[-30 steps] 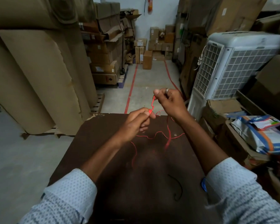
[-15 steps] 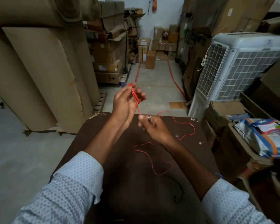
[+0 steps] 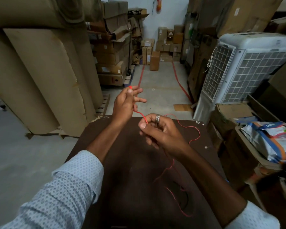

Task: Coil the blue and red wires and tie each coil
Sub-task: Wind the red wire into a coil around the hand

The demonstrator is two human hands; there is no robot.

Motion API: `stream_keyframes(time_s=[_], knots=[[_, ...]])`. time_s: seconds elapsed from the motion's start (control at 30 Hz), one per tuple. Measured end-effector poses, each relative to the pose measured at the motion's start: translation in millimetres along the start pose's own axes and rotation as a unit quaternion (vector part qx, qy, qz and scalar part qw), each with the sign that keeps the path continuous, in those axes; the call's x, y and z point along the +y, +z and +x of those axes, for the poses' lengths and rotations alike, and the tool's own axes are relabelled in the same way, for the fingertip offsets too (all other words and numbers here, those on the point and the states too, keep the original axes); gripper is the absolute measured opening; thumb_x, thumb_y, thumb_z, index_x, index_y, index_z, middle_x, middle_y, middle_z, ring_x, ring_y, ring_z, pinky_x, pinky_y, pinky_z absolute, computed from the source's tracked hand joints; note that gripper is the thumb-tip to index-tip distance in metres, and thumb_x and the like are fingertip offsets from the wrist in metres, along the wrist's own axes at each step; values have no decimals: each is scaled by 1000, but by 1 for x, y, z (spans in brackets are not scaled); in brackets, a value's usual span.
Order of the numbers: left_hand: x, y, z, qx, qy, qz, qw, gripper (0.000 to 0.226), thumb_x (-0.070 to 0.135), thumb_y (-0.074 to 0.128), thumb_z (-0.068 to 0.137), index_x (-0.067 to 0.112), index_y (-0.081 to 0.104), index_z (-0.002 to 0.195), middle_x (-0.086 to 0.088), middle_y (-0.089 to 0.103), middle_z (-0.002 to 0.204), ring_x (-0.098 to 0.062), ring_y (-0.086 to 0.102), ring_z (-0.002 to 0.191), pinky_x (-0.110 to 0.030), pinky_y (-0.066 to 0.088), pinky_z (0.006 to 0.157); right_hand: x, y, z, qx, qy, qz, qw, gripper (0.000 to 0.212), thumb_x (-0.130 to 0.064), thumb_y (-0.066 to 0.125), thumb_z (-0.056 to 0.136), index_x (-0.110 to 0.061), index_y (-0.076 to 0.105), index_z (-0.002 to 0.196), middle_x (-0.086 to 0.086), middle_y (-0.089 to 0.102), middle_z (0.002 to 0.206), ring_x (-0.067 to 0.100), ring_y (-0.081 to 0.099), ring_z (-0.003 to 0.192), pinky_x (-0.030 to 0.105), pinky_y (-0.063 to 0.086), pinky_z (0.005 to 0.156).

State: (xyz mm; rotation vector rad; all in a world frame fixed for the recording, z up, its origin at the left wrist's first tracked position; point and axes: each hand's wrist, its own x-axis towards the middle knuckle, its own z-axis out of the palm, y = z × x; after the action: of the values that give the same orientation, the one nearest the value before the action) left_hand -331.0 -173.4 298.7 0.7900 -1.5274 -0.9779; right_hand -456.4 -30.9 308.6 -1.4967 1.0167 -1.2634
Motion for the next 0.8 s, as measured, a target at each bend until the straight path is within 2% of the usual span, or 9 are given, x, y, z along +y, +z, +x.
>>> stream_keyframes(time_s=[0.07,0.13,0.2,0.37,0.53,0.63,0.67,0.73,0.8], knots=[[-2,-4,-5,-9,-17,18,1000,38,30,32,108,6,57,125,-4,71,118,-16,74,80,-35,49,56,-16,-10,5,-8,-42,-66,997,15,-12,57,101,-1,67,97,4,58,73,2,49,53,14,38,49],[-3,-6,-14,-33,-20,33,999,32,28,34,109,15,62,117,6,75,97,-11,70,70,-40,49,60,-35,-23,19,4,-101,-170,980,22,-11,53,103,0,70,96,-7,58,69,-3,53,54,7,36,54],[-4,-1,-23,-81,-17,15,996,31,28,34,108,18,64,111,3,71,78,-11,61,55,-33,43,52,-47,-36,39,29,-135,-229,964,25,-12,52,104,-2,72,94,-11,57,65,-6,55,56,6,36,57],[6,8,-40,-112,-19,-41,993,36,28,34,105,9,64,100,-1,56,63,-12,45,47,-22,38,48,-43,-62,91,114,-146,-299,936,27,-25,53,102,-18,70,83,-8,56,62,-1,48,50,13,32,53],[28,12,-42,-108,-18,-152,982,33,23,31,108,7,57,95,0,42,61,-14,39,50,-21,38,51,-16,-67,126,168,-121,-291,934,30,-32,52,102,-16,70,84,-10,57,64,1,51,60,20,39,59],[44,10,-34,-92,-20,-252,963,34,22,29,110,8,57,98,-1,49,64,-18,49,56,-24,44,58,11,-50,126,132,-80,-257,954,36,-36,49,103,-13,67,82,2,65,68,8,57,62,30,49,61],[49,8,-29,-89,-16,-289,953,32,21,29,109,7,57,102,-4,54,68,-19,56,61,-26,48,63,20,-41,122,105,-64,-232,965,34,-33,47,104,-16,64,79,-2,64,64,5,57,58,29,49,58],[53,1,-15,-67,-14,-345,936,27,18,30,109,6,54,108,-8,64,80,-23,65,77,-30,54,74,32,-21,109,54,-25,-188,980,33,-19,42,106,-18,58,77,-9,57,55,-1,50,47,15,40,50],[50,-9,1,-28,4,-342,939,22,15,31,108,5,50,112,-10,68,88,-26,68,86,-33,55,80,37,-5,95,35,-5,-180,983,33,-19,40,108,-11,62,83,-4,54,57,-1,46,43,11,33,47]])
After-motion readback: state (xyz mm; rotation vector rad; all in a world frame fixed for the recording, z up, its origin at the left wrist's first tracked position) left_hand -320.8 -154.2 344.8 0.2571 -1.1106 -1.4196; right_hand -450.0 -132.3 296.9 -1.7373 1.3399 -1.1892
